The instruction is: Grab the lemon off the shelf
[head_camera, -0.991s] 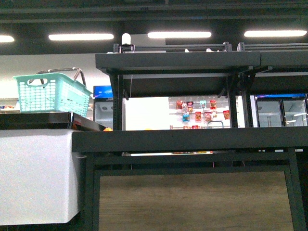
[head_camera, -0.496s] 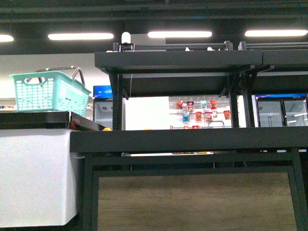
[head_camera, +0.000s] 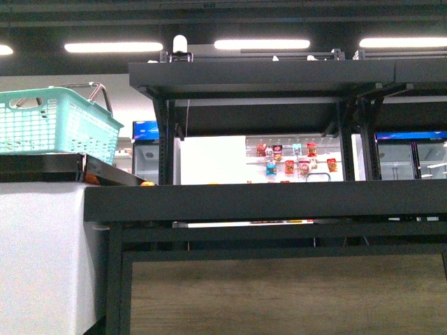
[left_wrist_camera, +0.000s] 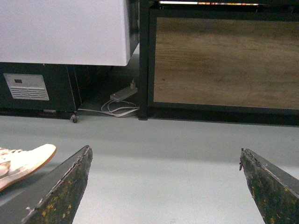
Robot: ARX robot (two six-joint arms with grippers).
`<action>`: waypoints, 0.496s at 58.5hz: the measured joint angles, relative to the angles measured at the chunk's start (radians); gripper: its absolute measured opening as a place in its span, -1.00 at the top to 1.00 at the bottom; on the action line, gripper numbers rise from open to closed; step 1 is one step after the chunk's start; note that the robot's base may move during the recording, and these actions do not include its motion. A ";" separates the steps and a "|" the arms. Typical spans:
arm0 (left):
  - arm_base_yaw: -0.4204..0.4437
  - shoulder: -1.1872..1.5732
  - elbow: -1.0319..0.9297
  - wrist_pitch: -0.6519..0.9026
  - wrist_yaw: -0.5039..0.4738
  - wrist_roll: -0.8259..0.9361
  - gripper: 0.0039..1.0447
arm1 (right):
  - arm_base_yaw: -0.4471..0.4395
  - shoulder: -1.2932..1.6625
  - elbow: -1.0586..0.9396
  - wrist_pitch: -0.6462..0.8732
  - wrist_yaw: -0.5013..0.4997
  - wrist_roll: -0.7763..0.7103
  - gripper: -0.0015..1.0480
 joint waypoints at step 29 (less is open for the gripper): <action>0.001 0.000 0.000 0.000 -0.002 0.000 -0.85 | 0.000 0.000 0.000 0.000 0.000 0.000 -0.86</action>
